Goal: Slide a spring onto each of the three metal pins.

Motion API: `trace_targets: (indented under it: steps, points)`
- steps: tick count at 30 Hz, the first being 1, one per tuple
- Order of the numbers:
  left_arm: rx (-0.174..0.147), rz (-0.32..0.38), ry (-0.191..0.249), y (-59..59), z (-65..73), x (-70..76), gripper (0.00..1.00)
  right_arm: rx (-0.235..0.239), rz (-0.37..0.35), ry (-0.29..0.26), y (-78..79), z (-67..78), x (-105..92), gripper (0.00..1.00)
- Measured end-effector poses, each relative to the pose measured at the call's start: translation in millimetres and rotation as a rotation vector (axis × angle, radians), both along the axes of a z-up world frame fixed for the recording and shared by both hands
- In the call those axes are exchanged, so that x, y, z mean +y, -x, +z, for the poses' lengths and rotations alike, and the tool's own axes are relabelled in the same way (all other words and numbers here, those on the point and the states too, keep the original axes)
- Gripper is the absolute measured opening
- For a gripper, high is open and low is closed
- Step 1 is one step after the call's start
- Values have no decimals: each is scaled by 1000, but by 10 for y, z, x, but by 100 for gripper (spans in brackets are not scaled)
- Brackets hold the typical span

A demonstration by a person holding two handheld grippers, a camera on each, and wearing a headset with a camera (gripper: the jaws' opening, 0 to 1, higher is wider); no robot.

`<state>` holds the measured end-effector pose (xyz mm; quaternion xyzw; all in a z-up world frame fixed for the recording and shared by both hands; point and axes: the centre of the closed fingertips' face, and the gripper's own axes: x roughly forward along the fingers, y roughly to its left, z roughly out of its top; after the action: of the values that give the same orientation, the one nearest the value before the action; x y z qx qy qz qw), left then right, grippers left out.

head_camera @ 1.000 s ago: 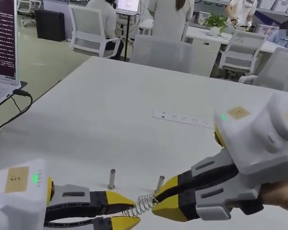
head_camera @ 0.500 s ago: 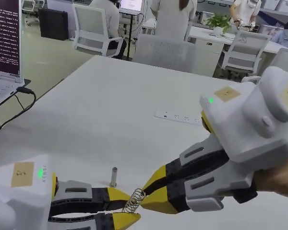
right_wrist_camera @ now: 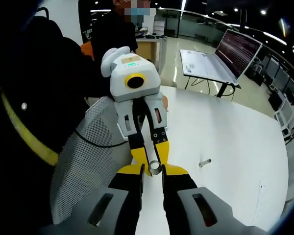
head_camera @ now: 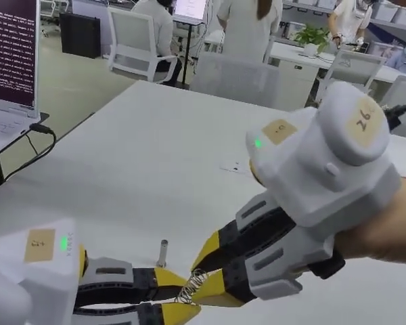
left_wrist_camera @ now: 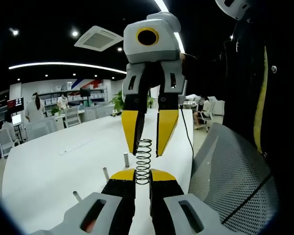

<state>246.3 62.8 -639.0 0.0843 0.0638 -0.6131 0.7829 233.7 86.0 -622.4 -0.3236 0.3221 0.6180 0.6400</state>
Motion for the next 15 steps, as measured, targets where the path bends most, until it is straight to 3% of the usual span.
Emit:
trace_targets:
  steps: [8,15]
  points:
    - [7,1,9,-13,17,3,2,0,55,64,-19,-91,55,11]
    - [12,-1,8,-10,13,4,2,-2,68,84,-27,-112,61,9]
